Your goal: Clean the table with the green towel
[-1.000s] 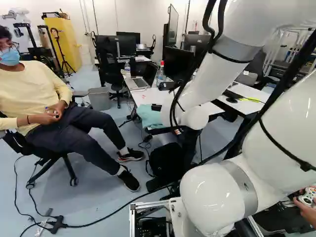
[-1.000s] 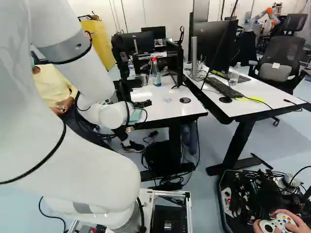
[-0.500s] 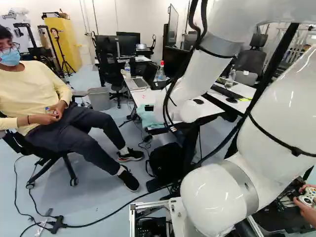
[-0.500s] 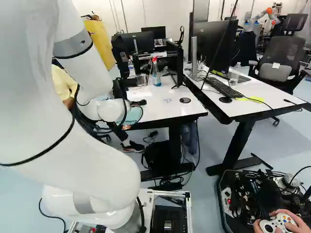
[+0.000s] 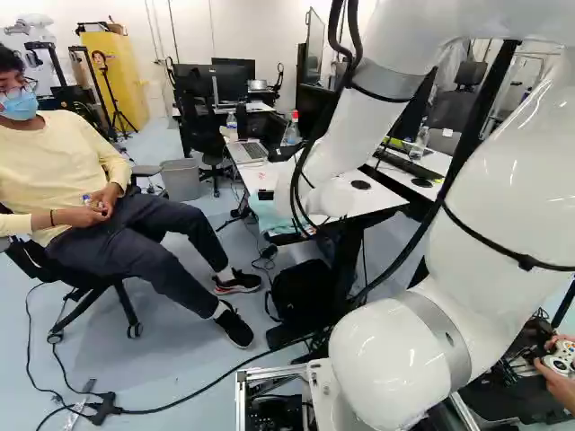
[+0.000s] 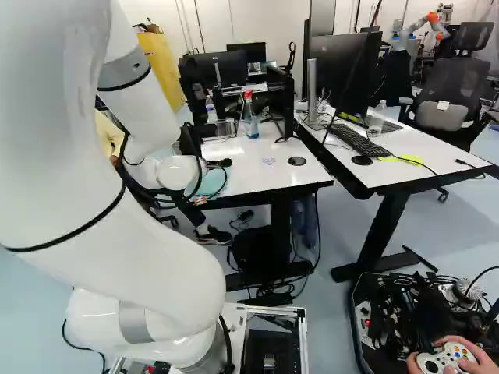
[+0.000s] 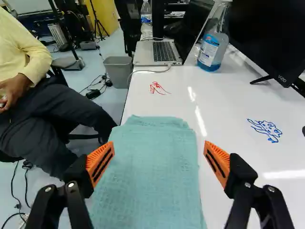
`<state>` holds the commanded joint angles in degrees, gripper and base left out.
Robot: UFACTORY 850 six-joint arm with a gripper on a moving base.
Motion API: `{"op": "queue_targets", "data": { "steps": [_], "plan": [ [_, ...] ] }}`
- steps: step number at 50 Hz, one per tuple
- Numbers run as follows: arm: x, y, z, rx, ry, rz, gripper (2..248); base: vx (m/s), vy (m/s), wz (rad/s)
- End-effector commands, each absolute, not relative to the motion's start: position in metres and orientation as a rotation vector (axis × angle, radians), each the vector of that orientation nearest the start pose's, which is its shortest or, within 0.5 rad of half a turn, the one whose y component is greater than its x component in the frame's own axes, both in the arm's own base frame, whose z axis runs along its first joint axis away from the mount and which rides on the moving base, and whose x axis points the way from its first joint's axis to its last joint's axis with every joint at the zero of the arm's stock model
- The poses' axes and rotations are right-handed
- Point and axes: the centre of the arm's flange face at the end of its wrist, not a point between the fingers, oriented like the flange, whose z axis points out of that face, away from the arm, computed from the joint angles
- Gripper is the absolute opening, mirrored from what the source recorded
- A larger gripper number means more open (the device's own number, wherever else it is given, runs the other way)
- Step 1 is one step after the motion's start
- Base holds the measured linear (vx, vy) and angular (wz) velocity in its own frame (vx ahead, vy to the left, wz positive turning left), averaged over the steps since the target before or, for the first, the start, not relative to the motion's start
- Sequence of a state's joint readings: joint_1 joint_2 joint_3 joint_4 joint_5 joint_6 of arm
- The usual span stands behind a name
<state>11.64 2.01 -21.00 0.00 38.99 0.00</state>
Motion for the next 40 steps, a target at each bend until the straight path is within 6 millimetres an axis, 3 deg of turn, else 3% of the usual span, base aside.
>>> {"op": "queue_targets", "data": {
  "steps": [40],
  "plan": [
    [0.3651, 0.0744, 0.3712, -2.669, -0.269, -1.443, 247, 0.0, 0.0, 0.0]
  ]
}}
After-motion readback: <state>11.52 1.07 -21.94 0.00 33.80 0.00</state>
